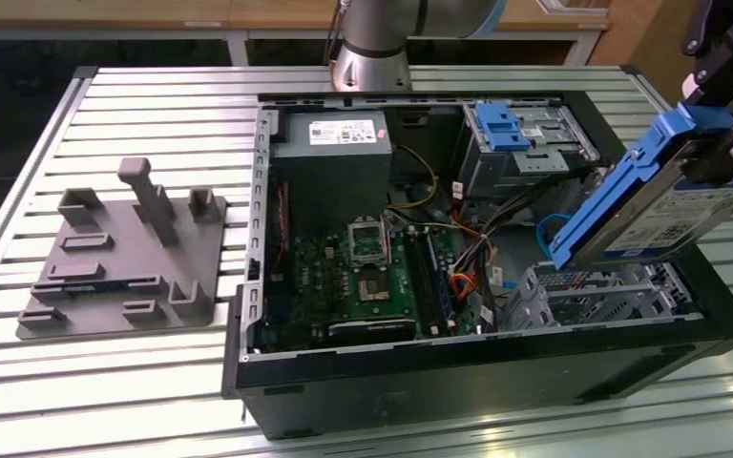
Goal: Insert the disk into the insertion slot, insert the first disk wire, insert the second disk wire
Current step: 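Insert the disk into the insertion slot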
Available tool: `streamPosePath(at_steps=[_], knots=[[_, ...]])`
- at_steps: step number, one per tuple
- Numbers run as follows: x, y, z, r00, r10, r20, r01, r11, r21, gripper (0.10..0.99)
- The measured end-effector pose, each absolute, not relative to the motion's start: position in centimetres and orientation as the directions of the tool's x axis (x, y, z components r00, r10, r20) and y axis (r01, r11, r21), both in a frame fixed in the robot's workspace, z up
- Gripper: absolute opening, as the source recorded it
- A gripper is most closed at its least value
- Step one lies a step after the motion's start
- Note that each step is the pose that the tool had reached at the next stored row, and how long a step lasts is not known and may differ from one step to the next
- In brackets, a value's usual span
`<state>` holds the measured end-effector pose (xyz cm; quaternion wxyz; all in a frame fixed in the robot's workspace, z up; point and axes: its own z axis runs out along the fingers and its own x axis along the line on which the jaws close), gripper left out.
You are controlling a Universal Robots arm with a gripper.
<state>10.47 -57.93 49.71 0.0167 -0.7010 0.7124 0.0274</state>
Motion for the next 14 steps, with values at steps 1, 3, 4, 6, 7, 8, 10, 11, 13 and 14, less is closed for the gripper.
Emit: streamPosePath(at_steps=[1,3,4,6,7,8,10,11,13,14], knots=[[10.47,-57.93,49.71,-0.016,-0.998,-0.062,-1.000,0.016,0.013,0.361],[10.47,-57.93,49.71,-0.016,-0.998,-0.062,-1.000,0.016,0.007,0.361],[10.47,-57.93,49.71,-0.016,-0.998,-0.062,-1.000,0.016,0.005,0.361],[10.47,-57.93,49.70,-0.016,-0.998,-0.063,-1.000,0.016,0.002,0.361],[10.47,-57.93,49.70,-0.016,-0.998,-0.063,-1.000,0.016,0.001,0.361],[10.47,-57.93,49.70,-0.016,-0.998,-0.063,-1.000,0.016,0.001,0.361],[10.47,-57.93,49.69,-0.016,-0.998,-0.063,-1.000,0.016,0.001,0.361],[10.47,-57.93,49.69,-0.016,-0.998,-0.063,-1.000,0.016,0.001,0.361],[10.51,-57.92,49.69,-0.016,-0.998,-0.063,-1.000,0.016,0.001,0.361],[10.56,-57.92,49.68,-0.016,-0.998,-0.063,-1.000,0.016,0.001,0.361]])
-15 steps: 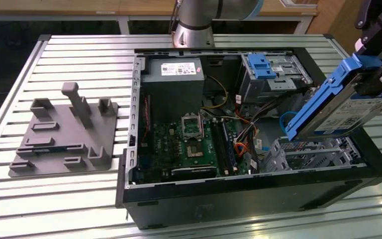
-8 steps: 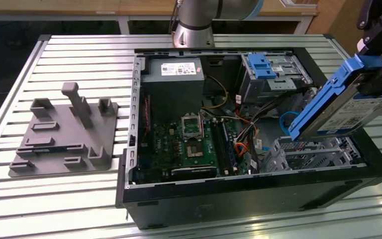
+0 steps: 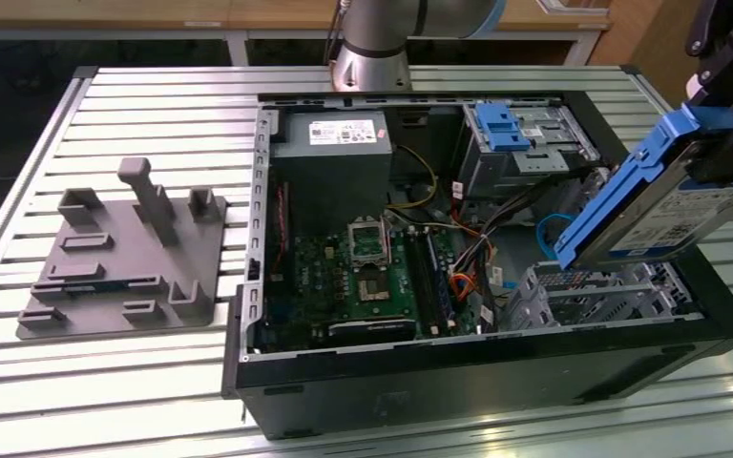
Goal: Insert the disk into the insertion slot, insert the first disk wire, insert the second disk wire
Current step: 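Insert the disk into the insertion slot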
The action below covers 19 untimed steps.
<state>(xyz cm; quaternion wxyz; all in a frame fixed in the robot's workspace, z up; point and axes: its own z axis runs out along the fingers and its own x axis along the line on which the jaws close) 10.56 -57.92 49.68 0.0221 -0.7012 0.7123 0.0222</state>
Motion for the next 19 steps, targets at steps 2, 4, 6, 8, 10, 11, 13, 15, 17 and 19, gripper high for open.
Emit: streamPosePath(at_steps=[2,4,6,8,10,11,13,15,17,19], knots=[[10.68,-57.93,49.67,-0.016,-0.998,-0.063,-1.000,0.016,0.001,0.361],[10.74,-57.92,49.66,-0.016,-0.998,-0.063,-1.000,0.016,0.001,0.361],[10.78,-57.86,49.64,-0.016,-0.998,-0.062,-1.000,0.016,0.001,0.361],[10.81,-57.70,49.61,-0.016,-0.998,-0.063,-1.000,0.016,0.001,0.361],[10.83,-57.47,49.58,-0.016,-0.998,-0.062,-1.000,0.016,0.001,0.361],[10.86,-57.40,49.56,-0.016,-0.998,-0.063,-1.000,0.016,0.001,0.361],[10.95,-57.30,49.50,-0.015,-0.998,-0.063,-1.000,0.015,0.001,0.361],[11.11,-57.27,49.42,-0.016,-0.998,-0.063,-1.000,0.016,0.001,0.361],[11.38,-57.23,49.37,-0.016,-0.998,-0.062,-1.000,0.016,0.001,0.361],[11.58,-57.19,49.30,-0.016,-0.998,-0.062,-1.000,0.016,0.001,0.361]])
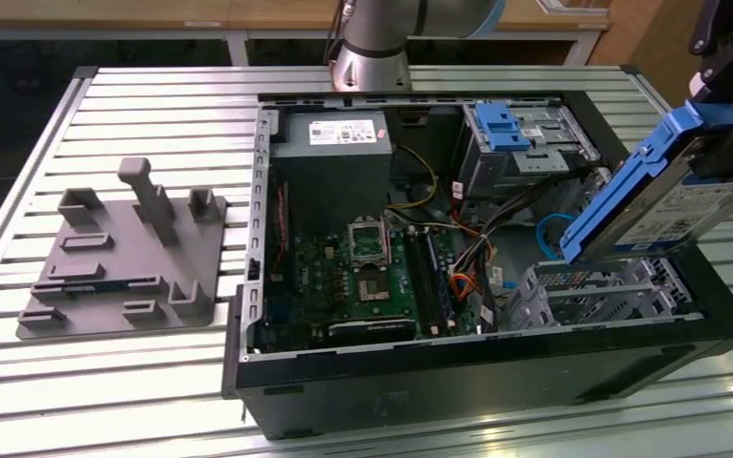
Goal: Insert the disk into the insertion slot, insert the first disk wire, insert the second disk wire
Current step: 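Insert the disk into the insertion slot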
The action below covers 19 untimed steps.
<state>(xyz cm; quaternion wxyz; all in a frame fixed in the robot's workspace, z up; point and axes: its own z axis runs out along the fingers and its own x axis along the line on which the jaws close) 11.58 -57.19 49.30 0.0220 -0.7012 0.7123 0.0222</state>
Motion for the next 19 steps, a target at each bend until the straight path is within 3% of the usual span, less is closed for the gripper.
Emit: streamPosePath(at_steps=[19], knots=[[11.6,-56.2,48.2,-0.015,-0.998,-0.057,-1.000,0.015,0.001,0.361]])
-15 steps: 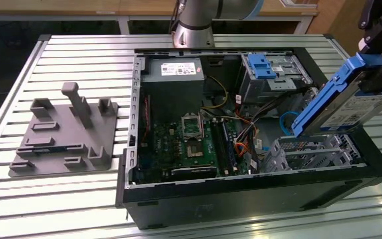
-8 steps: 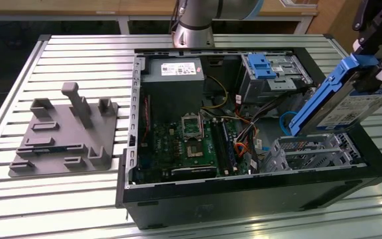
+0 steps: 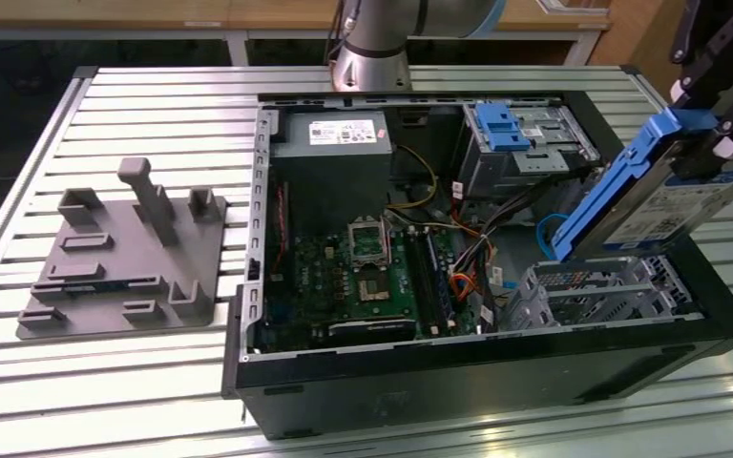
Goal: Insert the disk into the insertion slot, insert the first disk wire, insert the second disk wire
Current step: 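Insert the disk into the insertion slot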
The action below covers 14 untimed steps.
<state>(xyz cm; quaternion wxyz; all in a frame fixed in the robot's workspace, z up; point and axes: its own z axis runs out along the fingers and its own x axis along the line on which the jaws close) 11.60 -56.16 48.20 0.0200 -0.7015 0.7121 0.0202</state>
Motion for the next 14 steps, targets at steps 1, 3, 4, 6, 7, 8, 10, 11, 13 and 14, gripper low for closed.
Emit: streamPosePath(at_steps=[1,3,4,6,7,8,10,11,13,14], knots=[[11.60,-56.16,48.12,-0.015,-0.998,-0.057,-1.000,0.015,0.001,0.361],[11.60,-56.16,47.97,-0.015,-0.998,-0.056,-1.000,0.014,0.001,0.361],[11.60,-56.15,47.90,-0.014,-0.998,-0.056,-1.000,0.014,0.001,0.361],[11.60,-56.15,47.72,-0.014,-0.998,-0.055,-1.000,0.014,0.001,0.361],[11.60,-56.15,47.64,-0.014,-0.998,-0.055,-1.000,0.014,0.001,0.361],[11.60,-56.15,47.57,-0.013,-0.998,-0.055,-1.000,0.013,0.001,0.361],[11.60,-56.15,47.42,-0.013,-0.998,-0.055,-1.000,0.013,0.001,0.361],[11.60,-56.15,47.34,-0.013,-0.998,-0.055,-1.000,0.013,0.001,0.361],[11.60,-56.15,47.19,-0.012,-0.998,-0.054,-1.000,0.012,0.001,0.361],[11.60,-56.15,47.12,-0.012,-0.998,-0.054,-1.000,0.012,0.001,0.361]])
